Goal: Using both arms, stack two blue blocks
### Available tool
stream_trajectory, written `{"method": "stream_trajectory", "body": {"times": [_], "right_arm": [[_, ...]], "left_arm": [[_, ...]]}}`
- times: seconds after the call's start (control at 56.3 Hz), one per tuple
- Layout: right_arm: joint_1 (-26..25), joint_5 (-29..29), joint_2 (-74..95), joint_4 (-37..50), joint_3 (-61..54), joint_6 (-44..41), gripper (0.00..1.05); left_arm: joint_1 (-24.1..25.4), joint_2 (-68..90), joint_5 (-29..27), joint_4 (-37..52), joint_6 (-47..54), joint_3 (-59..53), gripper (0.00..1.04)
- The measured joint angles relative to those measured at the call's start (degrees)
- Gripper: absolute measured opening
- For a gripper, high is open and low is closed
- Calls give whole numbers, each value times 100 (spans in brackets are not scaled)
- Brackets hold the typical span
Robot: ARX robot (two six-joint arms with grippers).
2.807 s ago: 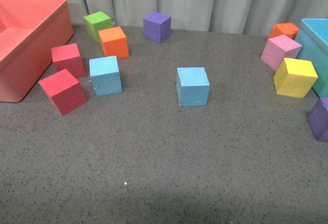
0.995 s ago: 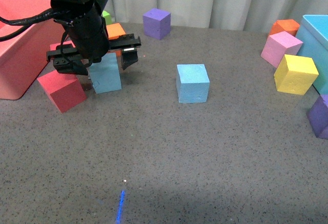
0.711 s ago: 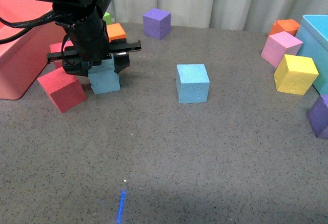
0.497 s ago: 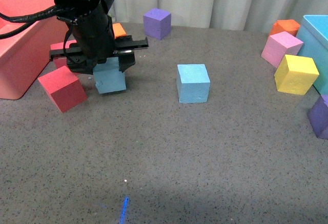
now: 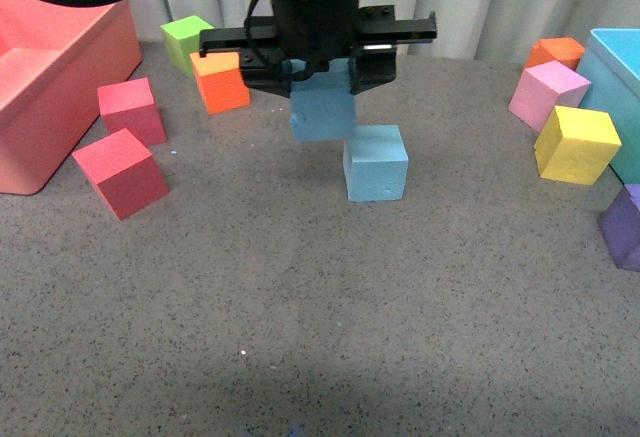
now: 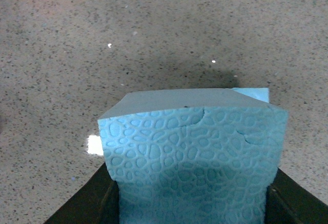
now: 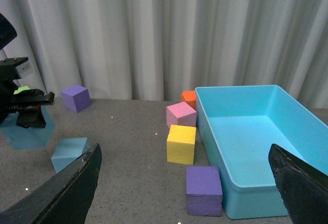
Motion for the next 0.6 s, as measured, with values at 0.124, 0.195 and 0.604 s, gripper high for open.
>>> {"method": "stream_trajectory", "body": {"times": [0.124, 0.195, 0.604], "right_arm": [[0, 0, 0, 2, 0, 0, 95], [0, 0, 0, 0, 0, 0, 95], [0, 0, 0, 2, 0, 0, 95]], "left_arm": [[-177, 221, -24, -223, -61, 439, 48], [-236, 330, -70, -317, -92, 608, 48], [-485, 850, -109, -551, -208, 1158, 48]]}}
